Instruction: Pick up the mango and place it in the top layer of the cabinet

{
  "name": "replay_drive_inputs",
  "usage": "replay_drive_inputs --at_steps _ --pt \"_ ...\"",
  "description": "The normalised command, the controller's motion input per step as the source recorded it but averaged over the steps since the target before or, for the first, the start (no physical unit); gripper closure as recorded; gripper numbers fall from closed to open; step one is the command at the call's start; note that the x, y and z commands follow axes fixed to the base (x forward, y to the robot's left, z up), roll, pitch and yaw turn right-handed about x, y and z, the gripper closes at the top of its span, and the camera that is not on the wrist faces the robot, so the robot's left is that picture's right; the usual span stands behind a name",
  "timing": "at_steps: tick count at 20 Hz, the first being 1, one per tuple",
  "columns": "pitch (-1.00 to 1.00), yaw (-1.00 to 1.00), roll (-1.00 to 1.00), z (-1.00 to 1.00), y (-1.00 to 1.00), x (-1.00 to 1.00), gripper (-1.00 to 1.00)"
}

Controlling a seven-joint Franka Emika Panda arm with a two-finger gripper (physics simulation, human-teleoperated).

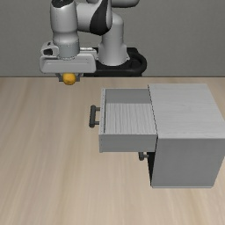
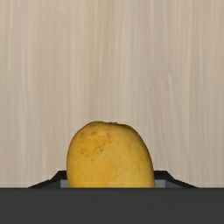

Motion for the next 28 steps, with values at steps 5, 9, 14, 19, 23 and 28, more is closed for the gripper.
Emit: replay_drive_inputs --at_steps 5,9,14,19,23,28 --pt "0.00 0.00 0.00 1.00 0.00 0.00 1.00" --pt "0.00 0.00 0.00 0.25 0.75 0.00 1.00" --pt "0.00 0.00 0.00 0.00 1.00 0.00 1.00" --pt "0.00 0.00 0.00 0.00 1.00 0.00 1.00" --pt "0.00 0.00 0.00 0.00 0.50 0.50 1.00" --pt "0.00 0.00 0.00 0.00 0.00 1.00 1.00"
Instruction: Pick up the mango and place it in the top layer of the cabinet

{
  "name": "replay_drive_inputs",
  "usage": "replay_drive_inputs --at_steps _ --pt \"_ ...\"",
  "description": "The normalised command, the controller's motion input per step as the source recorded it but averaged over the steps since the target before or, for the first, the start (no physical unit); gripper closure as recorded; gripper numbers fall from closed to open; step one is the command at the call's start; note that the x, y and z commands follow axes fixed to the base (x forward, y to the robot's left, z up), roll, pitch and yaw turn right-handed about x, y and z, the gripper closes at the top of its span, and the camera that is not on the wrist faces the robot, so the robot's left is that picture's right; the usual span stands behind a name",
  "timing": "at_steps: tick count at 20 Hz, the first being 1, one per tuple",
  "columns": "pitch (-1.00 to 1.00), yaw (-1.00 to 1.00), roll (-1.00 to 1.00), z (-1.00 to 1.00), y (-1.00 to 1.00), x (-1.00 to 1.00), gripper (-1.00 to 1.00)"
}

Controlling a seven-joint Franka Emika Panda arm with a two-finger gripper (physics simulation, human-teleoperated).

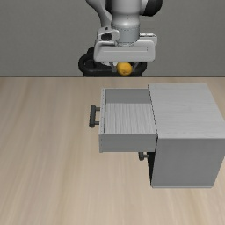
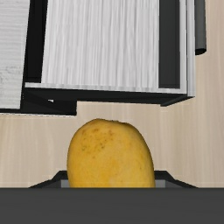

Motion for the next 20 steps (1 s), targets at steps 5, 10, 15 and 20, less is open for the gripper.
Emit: replay_drive_inputs --at_steps 5,10,15,20 --pt "0.00 0.00 0.00 0.00 0.00 1.00 1.00" --pt "0.00 0.00 0.00 0.00 0.00 1.00 1.00" --pt "0.00 0.00 0.00 0.00 0.20 0.20 -1.00" --pt "0.00 0.00 0.00 0.00 0.00 0.00 -1.00"
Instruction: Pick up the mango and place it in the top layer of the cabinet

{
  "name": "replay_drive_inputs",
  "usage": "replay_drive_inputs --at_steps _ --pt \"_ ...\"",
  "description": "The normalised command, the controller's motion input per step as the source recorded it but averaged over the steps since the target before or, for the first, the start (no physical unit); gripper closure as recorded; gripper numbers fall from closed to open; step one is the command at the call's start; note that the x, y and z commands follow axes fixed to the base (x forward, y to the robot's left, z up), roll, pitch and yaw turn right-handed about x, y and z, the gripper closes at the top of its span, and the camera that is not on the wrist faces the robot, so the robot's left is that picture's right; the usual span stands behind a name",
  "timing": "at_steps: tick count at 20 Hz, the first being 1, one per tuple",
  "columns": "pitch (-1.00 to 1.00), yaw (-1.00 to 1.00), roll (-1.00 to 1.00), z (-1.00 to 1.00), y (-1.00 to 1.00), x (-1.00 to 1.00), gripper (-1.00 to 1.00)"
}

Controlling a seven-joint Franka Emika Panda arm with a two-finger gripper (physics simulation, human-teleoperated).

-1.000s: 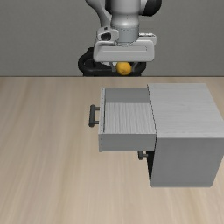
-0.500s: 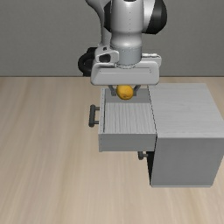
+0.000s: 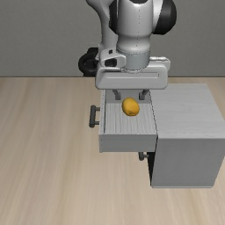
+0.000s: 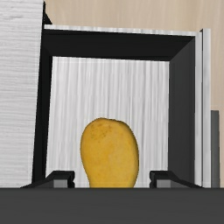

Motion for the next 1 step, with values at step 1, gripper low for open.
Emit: replay_drive_inputs --at_steps 1 --pt "0.00 0.00 0.00 0.00 0.00 0.00 -1.00"
